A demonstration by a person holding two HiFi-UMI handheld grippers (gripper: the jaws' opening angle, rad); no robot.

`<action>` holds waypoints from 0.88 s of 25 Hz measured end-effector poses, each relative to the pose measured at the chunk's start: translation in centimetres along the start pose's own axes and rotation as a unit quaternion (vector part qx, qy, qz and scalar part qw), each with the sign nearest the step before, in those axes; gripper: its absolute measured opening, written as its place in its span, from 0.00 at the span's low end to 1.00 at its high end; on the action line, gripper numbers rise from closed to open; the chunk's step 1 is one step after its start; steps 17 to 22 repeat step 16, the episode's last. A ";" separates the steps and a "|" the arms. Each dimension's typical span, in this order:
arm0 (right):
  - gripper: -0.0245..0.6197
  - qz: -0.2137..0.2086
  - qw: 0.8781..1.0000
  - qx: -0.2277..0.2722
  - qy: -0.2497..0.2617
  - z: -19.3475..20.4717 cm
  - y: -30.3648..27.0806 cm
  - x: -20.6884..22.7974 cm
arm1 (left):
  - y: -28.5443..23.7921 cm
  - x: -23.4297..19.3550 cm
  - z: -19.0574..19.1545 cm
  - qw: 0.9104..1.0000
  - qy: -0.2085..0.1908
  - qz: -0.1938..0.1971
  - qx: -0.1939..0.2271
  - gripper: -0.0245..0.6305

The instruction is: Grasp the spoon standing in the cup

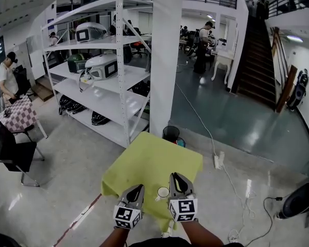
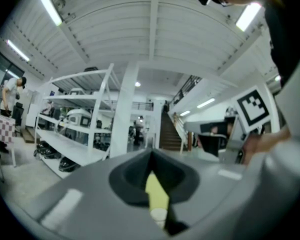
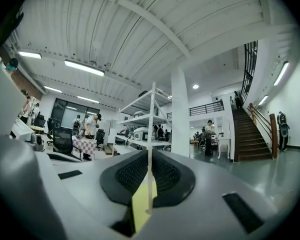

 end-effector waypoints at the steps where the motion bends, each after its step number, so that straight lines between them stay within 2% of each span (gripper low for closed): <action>1: 0.08 0.001 1.000 -0.001 -0.001 0.1 -0.1 0.0 | 0.0 0.0 -0.1 1.000 -0.001 0.000 0.001 0.05; 10: 0.08 0.000 1.000 -0.001 0.002 0.5 -0.2 0.0 | 0.3 -0.9 -0.4 1.000 0.003 -0.018 0.009 0.05; 22: 0.08 0.003 1.000 0.002 -0.003 0.2 -0.1 -0.3 | 0.7 -1.0 -0.7 1.000 0.001 -0.017 0.011 0.05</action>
Point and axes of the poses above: the fingertips, and each gripper's own axes: y backward along the fingers, x to its right, z out of its underside, the point moved 9 cm from there along y, backward along the fingers, and after that the axes turned 6 degrees about -x, right-handed, at the moved point
